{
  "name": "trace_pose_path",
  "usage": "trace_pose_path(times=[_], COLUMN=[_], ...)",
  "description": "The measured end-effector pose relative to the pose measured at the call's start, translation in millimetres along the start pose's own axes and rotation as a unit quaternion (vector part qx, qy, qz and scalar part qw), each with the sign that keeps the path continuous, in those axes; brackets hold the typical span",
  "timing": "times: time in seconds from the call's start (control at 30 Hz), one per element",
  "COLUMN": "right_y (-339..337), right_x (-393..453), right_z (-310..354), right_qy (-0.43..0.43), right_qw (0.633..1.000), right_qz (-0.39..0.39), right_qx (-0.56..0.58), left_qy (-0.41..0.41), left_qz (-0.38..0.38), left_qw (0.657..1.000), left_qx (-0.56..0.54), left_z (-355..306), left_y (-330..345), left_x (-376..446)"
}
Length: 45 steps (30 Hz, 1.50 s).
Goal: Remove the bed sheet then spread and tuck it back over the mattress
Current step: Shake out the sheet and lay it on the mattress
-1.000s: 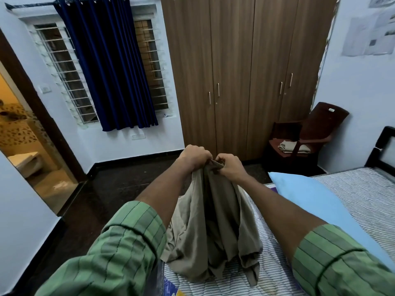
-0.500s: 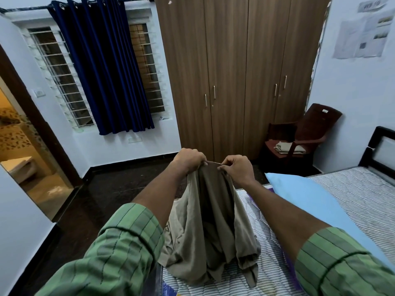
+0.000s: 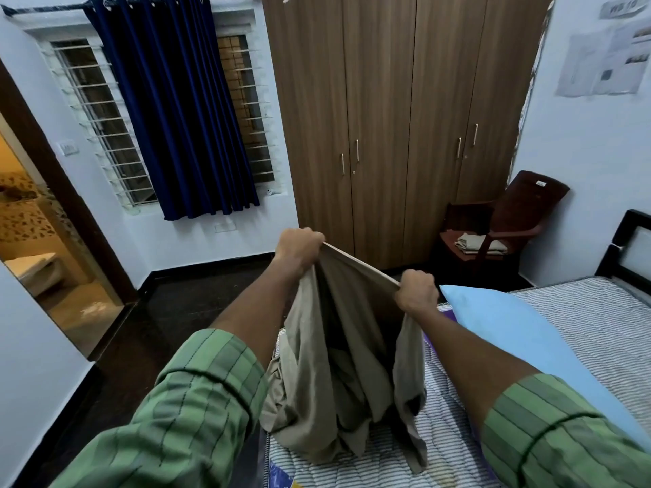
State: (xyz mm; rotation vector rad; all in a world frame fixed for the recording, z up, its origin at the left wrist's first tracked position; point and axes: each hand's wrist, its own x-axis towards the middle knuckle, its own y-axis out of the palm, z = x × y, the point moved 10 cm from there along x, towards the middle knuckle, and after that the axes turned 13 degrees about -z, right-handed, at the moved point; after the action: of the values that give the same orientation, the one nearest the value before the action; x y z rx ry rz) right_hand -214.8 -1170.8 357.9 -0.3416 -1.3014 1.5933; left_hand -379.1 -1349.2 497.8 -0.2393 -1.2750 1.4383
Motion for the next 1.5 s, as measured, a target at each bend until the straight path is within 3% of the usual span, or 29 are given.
trace_pose_path(times=[0.1,0.17,0.27,0.37,0.43,0.5,0.63,0.8,1.07,1.2,1.33,1.5], right_y=[-10,-21,-29,-25,-27,-30,-34,-27,-22,-16,-35,-40], right_x=[2,5,11,6,0,-3,2,6,14,11,3,5], right_z=[-41,-50,-20,43,80,96,88,58,-15,33,109,116], right_qy=[0.073,0.098,0.063,-0.027,-0.078,-0.1,-0.094,-0.11,0.019,-0.059,-0.134,-0.151], right_qw=[0.997,0.993,0.992,0.981,0.975,0.976,0.985,0.994,1.0,0.984,0.949,0.965], right_qz=[-0.039,-0.056,-0.034,0.035,0.06,0.06,0.018,-0.006,0.003,0.071,0.049,0.003], right_qx=[-0.008,0.013,0.105,0.188,0.202,0.186,0.141,-0.004,0.006,0.151,0.281,0.214], left_qy=[-0.128,-0.164,-0.112,-0.025,-0.017,-0.023,-0.042,-0.069,-0.2,-0.143,-0.059,-0.035], left_qz=[0.032,0.075,0.151,0.227,0.205,0.172,0.123,0.088,0.051,0.072,0.09,0.071], left_qw=[0.99,0.982,0.98,0.949,0.937,0.945,0.973,0.981,0.964,0.966,0.973,0.981], left_qx=[0.051,0.054,-0.064,-0.218,-0.281,-0.276,-0.193,-0.156,-0.167,-0.201,-0.204,-0.178], left_z=[52,68,39,-39,-76,-87,-57,-26,39,22,-32,-38], left_y=[12,23,49,60,49,41,35,41,39,36,30,33], left_x=[-12,-20,-19,-16,-10,-3,1,-2,-12,1,10,13])
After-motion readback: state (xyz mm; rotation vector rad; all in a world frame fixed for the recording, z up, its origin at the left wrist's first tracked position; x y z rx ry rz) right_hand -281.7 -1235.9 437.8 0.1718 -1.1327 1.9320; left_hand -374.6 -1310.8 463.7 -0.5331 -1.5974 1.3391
